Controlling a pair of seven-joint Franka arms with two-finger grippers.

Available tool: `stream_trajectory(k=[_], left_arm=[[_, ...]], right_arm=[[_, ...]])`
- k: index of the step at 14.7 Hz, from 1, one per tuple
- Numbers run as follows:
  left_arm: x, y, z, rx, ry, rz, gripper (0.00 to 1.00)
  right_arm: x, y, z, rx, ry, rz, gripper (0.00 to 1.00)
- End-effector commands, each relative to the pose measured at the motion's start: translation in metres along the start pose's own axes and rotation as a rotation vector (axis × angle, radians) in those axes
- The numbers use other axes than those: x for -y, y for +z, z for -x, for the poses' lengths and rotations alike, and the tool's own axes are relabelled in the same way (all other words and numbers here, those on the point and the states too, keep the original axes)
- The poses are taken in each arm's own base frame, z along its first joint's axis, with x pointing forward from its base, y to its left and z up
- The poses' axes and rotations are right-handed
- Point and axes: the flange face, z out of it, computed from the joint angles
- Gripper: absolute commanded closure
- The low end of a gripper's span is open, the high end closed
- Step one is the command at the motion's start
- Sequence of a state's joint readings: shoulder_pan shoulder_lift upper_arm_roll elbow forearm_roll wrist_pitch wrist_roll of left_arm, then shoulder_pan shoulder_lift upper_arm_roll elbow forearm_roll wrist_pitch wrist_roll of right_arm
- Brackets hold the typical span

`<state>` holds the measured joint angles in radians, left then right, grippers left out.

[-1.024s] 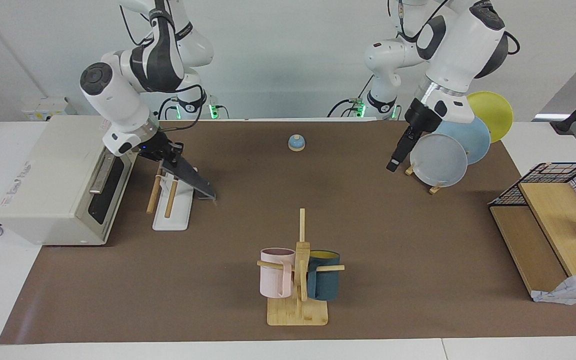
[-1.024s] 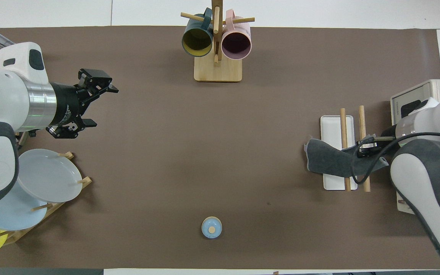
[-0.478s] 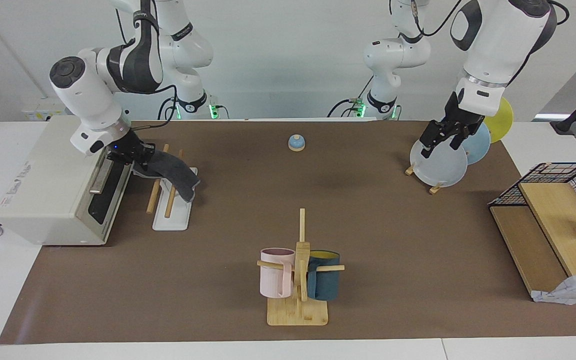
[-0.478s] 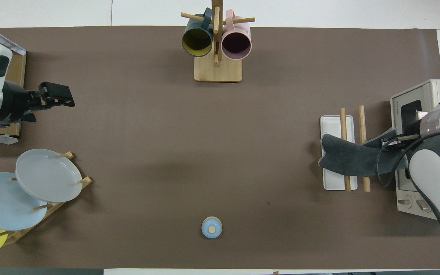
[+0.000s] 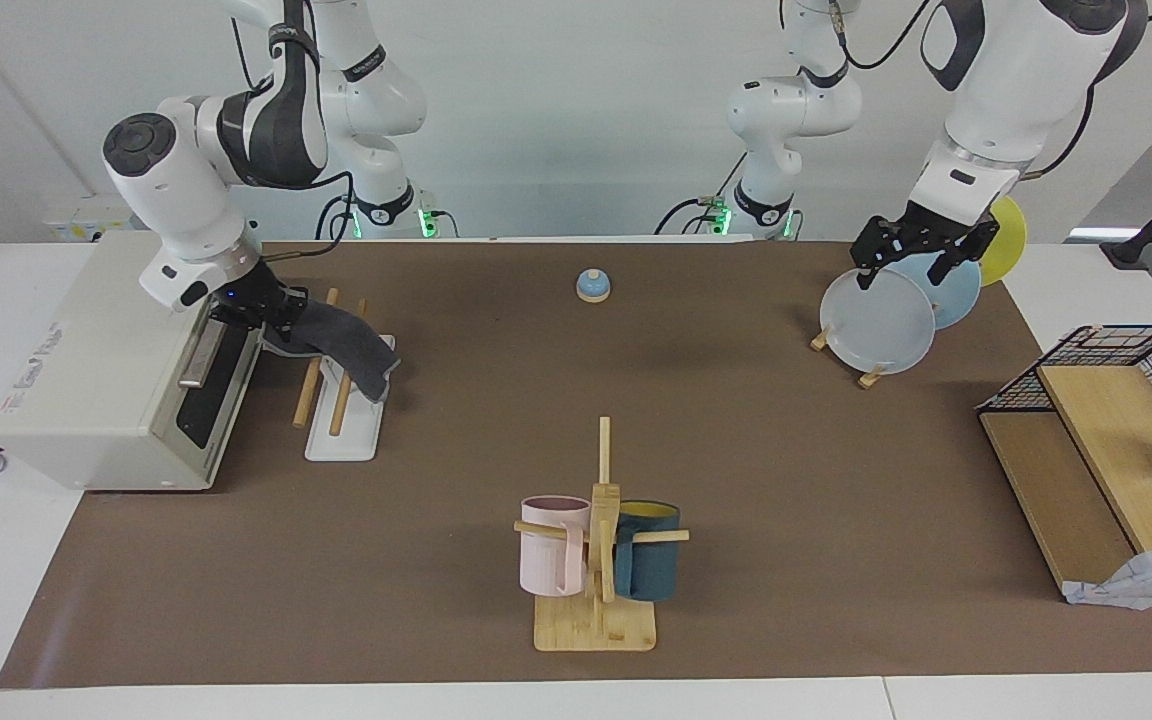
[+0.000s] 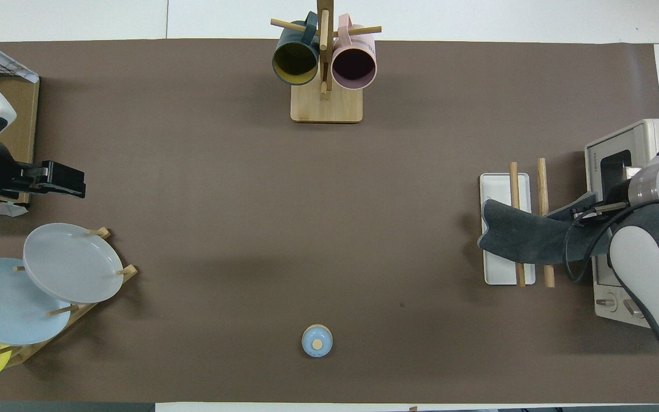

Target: Fold towel and hang on rack

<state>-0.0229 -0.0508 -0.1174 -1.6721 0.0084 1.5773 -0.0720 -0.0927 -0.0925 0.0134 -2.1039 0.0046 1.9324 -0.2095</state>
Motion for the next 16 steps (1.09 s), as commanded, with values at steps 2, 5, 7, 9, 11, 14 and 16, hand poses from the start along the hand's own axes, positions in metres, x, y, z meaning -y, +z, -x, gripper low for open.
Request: stream_trajectory(k=[2, 5, 7, 9, 11, 14, 16], left_arm=[[0.0, -0.001, 0.003, -0.003, 0.01, -0.005, 0.0], [-0.004, -0.008, -0.005, -0.043, -0.032, 0.046, 0.0], [-0.005, -0.007, -0.004, -0.028, -0.035, 0.044, 0.0], [-0.005, -0.007, -0.004, -0.033, -0.032, 0.046, 0.0], [-0.006, -0.007, -0.004, -0.039, -0.028, 0.047, 0.0], [-0.006, -0.006, -0.003, -0.034, -0.02, 0.046, 0.0], [-0.005, -0.006, -0.003, -0.032, -0.017, 0.044, 0.0]], right_arm=[[-0.003, 0.0, -0.001, 0.008, -0.033, 0.016, 0.0], [-0.005, -0.001, 0.0, 0.008, -0.034, 0.016, 0.0], [-0.009, -0.002, 0.001, 0.014, -0.045, 0.013, 0.0], [-0.012, -0.011, 0.0, 0.005, -0.046, 0.018, 0.0], [-0.016, -0.04, -0.004, 0.001, -0.037, 0.019, 0.0], [-0.008, -0.101, -0.012, 0.0, -0.038, 0.011, 0.0], [-0.004, -0.134, -0.015, 0.017, -0.03, 0.019, 0.0]])
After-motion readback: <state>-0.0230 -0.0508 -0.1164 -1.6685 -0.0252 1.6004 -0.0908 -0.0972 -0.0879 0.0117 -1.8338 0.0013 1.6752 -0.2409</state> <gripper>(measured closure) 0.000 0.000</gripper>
